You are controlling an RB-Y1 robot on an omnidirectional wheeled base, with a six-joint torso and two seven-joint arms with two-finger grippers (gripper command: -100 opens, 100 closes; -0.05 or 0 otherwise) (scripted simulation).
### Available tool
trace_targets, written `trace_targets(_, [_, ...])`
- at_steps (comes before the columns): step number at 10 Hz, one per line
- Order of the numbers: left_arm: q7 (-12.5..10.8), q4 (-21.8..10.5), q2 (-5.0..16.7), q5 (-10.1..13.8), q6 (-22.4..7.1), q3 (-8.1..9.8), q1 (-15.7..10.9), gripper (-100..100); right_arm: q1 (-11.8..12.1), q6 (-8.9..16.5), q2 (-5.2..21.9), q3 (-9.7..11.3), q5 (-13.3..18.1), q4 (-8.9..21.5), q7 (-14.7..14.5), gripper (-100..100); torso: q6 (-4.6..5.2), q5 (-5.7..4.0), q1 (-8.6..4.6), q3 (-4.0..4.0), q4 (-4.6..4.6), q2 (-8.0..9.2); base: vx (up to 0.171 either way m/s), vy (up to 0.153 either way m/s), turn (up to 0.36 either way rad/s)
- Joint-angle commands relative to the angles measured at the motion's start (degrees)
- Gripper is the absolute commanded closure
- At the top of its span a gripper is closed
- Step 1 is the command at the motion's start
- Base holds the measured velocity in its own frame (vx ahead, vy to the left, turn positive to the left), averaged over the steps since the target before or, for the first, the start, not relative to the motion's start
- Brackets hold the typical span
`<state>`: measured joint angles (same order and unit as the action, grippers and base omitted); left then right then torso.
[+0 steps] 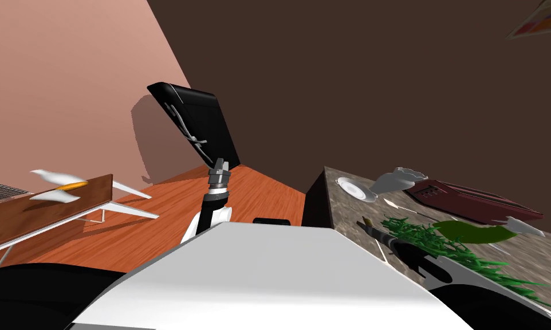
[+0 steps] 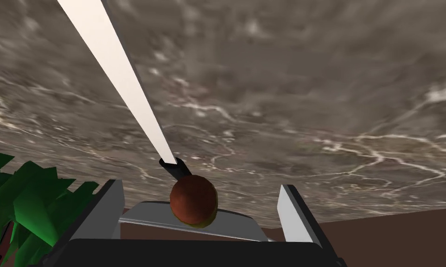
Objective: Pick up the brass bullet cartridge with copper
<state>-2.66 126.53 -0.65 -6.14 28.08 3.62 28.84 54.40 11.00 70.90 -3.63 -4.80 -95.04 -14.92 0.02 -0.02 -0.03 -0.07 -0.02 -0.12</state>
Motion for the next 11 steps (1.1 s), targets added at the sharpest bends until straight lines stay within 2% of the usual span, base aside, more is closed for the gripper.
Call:
trace_targets(1, [0.0, 0.0, 0.0, 0.0, 0.0, 0.0, 0.0, 0, 0.0, 0.0, 0.0, 0.0, 0.0, 0.0, 0.0, -100, 0.0, 0.0, 0.0, 0.0, 0.0, 0.0, 0.015, -0.012, 0.014])
trace_targets(2, [0.0, 0.0, 0.0, 0.0, 0.0, 0.0, 0.0, 0, 0.0, -0.1, -0.1, 0.0, 0.1, 0.1, 0.0, 100, 0.01, 0.02, 0.06, 0.02, 0.01, 0.05, 0.0, 0.0, 0.0])
trace_targets(6, [0.0, 0.0, 0.0, 0.0, 0.0, 0.0, 0.0, 0, 0.0, -0.1, 0.0, -0.1, 0.1, 0.1, -0.1, 100, 0.0, -0.1, 0.07, 0.04, 0.0, 0.09, 0.0, -0.002, -0.001])
trace_targets(7, [0.0, 0.0, 0.0, 0.0, 0.0, 0.0, 0.0, 0, 0.0, -0.1, 0.0, -0.1, 0.1, 0.1, -0.1, 0, -0.01, -0.1, 0.06, 0.04, 0.0, 0.09, 0.0, 0.0, 0.0])
trace_targets(8, [0.0, 0.0, 0.0, 0.0, 0.0, 0.0, 0.0, 0, 0.7, 0.4, 1.7, -0.6, -0.8, -1.3, 0.3, 100, -0.01, -0.1, 0.07, 0.04, 0.0, 0.09, -0.022, 0.015, -0.118])
trace_targets(9, [0.0, 0.0, 0.0, 0.0, 0.0, 0.0, 0.0, 0, 1.5, 0.8, 2.7, -1.2, -1.3, -2.4, 0.5, 100, 0.05, -0.07, 0.13, 0.08, 0.01, 0.17, -0.037, 0.041, -0.138])
trace_targets(10, [0.0, 0.0, 0.0, 0.0, 0.0, 0.0, 0.0, 0, 1.1, 0.5, 2.1, -0.9, -1.0, -1.7, 0.3, 100, 0.06, -0.04, 0.25, 0.13, 0.04, 0.25, -0.017, 0.022, -0.027])
trace_targets(11, [0.0, 0.0, 0.0, 0.0, 0.0, -0.01, 0.0, 0, 1.2, 0.6, 2.3, -1.0, -1.1, -1.9, 0.4, 0, 0.02, -0.06, 0.2, 0.11, 0.03, 0.2, 0.0, 0.0, 0.0])
